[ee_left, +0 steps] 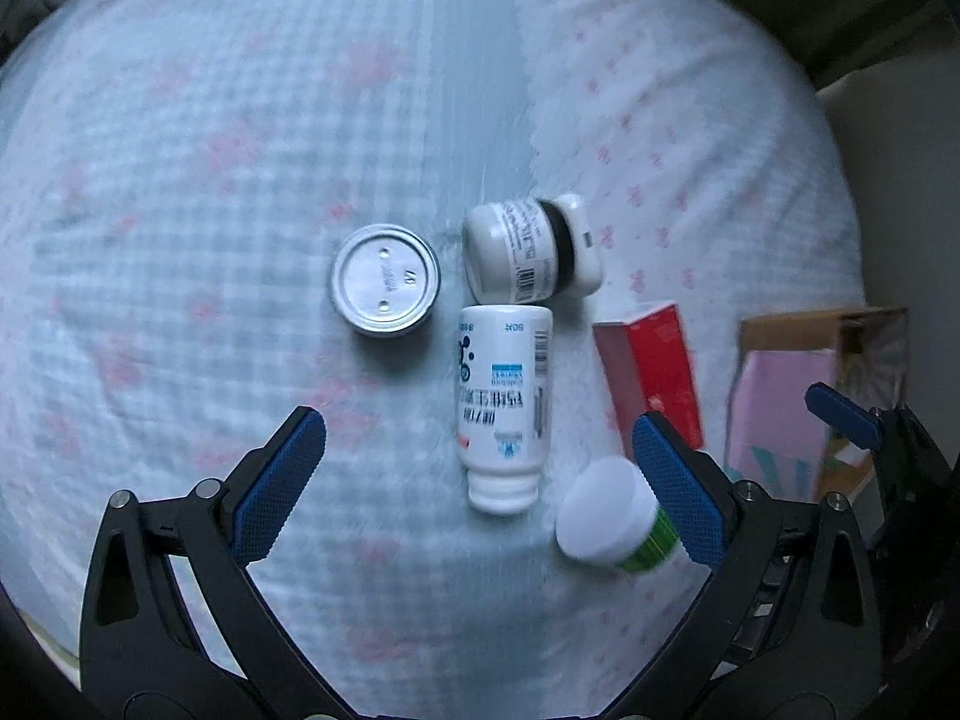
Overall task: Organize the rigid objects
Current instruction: 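Grasp the white vitamin bottle with the left tool while the right tool grasps the red MARUBI box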
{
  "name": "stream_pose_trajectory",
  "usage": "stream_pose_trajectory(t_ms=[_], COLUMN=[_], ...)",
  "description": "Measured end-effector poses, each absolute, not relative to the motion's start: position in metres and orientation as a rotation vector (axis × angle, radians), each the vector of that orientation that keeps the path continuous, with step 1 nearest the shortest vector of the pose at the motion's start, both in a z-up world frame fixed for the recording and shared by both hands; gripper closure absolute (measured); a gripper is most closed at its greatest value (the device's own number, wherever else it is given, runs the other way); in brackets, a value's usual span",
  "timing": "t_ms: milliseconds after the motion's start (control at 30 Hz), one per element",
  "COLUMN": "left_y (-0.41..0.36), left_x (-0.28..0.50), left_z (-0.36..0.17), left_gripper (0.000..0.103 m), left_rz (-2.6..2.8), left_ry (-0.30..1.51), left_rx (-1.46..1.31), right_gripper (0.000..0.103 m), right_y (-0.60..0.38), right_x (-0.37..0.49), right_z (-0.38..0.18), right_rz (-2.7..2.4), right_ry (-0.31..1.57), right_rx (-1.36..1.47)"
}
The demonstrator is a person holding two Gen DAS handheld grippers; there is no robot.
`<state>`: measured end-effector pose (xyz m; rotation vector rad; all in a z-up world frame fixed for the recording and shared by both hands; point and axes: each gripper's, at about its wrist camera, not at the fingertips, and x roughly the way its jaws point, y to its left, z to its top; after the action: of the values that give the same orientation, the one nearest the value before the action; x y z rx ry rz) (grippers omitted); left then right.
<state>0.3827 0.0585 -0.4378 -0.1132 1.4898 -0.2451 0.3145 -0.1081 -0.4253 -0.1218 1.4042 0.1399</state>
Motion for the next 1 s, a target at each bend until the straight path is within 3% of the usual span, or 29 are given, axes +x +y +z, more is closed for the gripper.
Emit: stream_pose_trajectory(t_ms=[133,433,533,600,633,1000], left_y=[0.047,0.037,0.028,0.018,0.011,0.003], left_x=[0.39,0.396,0.397,0.396,0.397,0.391], left_z=[-0.474,-0.511,-0.518,-0.52,-0.52,-0.509], left_gripper=[0.01,0.016,0.035,0.056,0.056,0.057], left_rz=[-0.227,-0.192,-0.217,-0.255,-0.265,-0.294], left_ry=[1.539,1.573,1.58,1.576,1.575,1.513], left_rx=[-0.104,-0.114,-0.121,-0.111,-0.092,-0.049], right_gripper=[0.009,0.036,0.051,0.061,0.065,0.065], right_y=[-0.11,-0.105,-0.107,-0.106,-0.104,-0.098], right_x=[0.33,0.334,0.334,0.333,0.333,0.335], right_z=[-0.46,-0.502,-0.506,-0.507,-0.507,-0.504], right_rz=[0.146,0.163,0.159,0.184,0.185,0.165], right_ry=[1.453,1.514,1.518,1.518,1.517,1.505], right_rx=[-0.119,-0.164,-0.151,-0.121,-0.133,-0.139])
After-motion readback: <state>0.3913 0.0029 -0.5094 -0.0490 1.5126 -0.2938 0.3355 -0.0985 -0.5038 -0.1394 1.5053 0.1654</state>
